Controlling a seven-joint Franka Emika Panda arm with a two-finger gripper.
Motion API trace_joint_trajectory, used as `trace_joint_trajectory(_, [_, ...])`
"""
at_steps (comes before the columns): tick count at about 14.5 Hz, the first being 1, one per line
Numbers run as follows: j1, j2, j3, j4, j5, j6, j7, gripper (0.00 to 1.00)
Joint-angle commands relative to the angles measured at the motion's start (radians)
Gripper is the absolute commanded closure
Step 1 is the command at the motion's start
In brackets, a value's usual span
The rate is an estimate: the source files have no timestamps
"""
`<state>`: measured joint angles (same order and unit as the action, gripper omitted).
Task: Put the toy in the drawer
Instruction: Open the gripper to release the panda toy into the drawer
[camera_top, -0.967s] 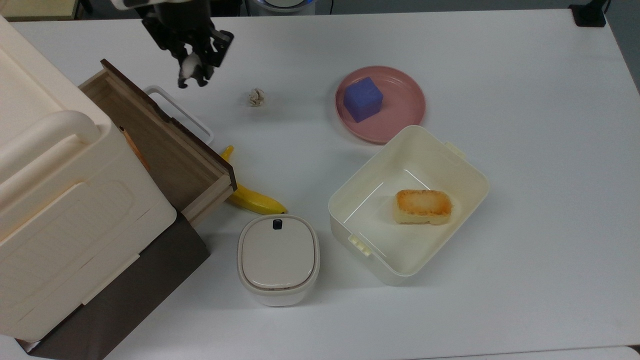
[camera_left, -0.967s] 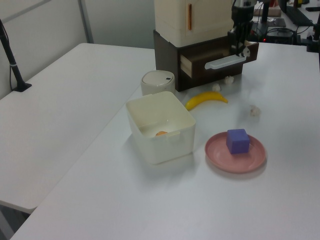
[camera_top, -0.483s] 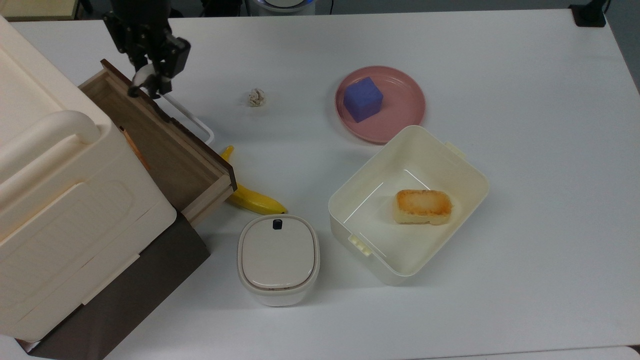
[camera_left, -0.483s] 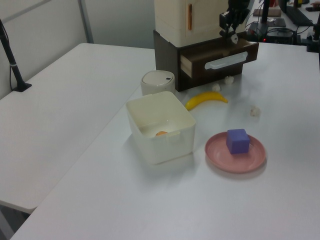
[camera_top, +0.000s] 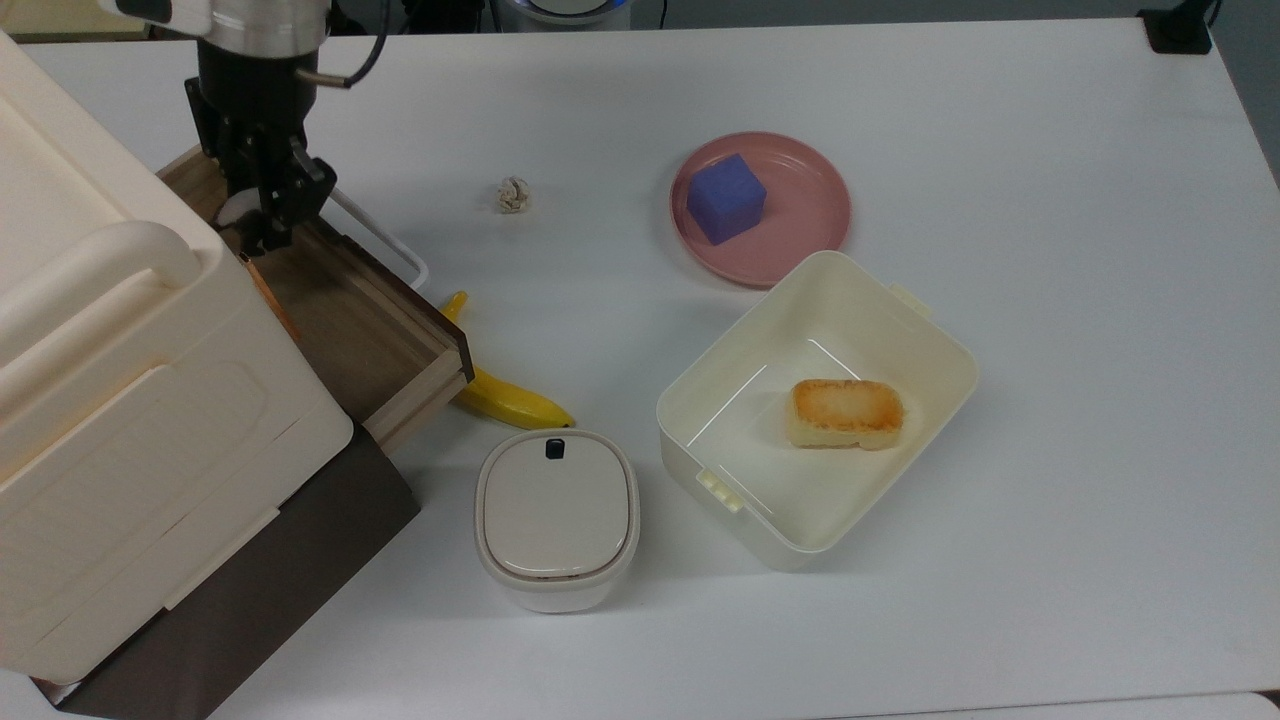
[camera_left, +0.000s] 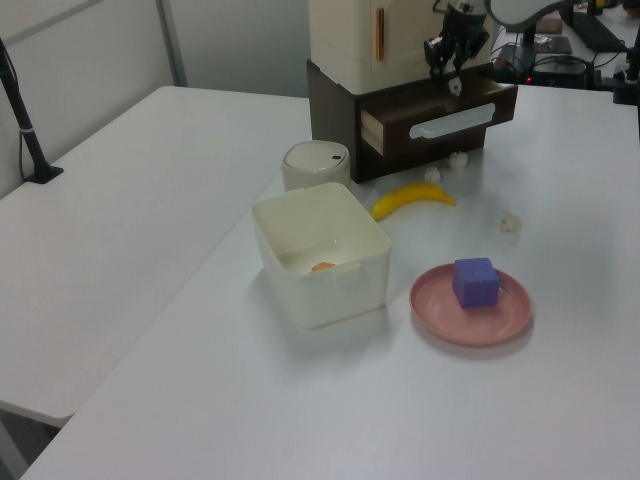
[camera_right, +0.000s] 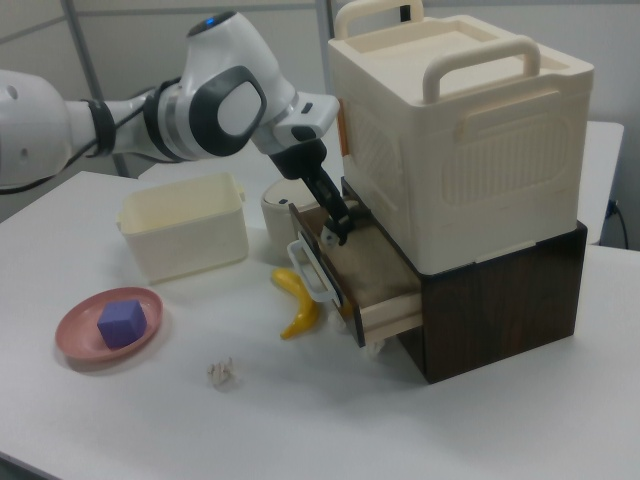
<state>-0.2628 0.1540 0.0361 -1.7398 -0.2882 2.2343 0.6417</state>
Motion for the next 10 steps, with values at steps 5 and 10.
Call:
trace_joint_trajectory(5, [-0.009,0.004,-0.007,0.005,-0.032,0.007,0.052,0.00])
trace_joint_trajectory(10, [-0.004,-0.007,-0.005,0.003,-0.032,0.004,0.050,0.00])
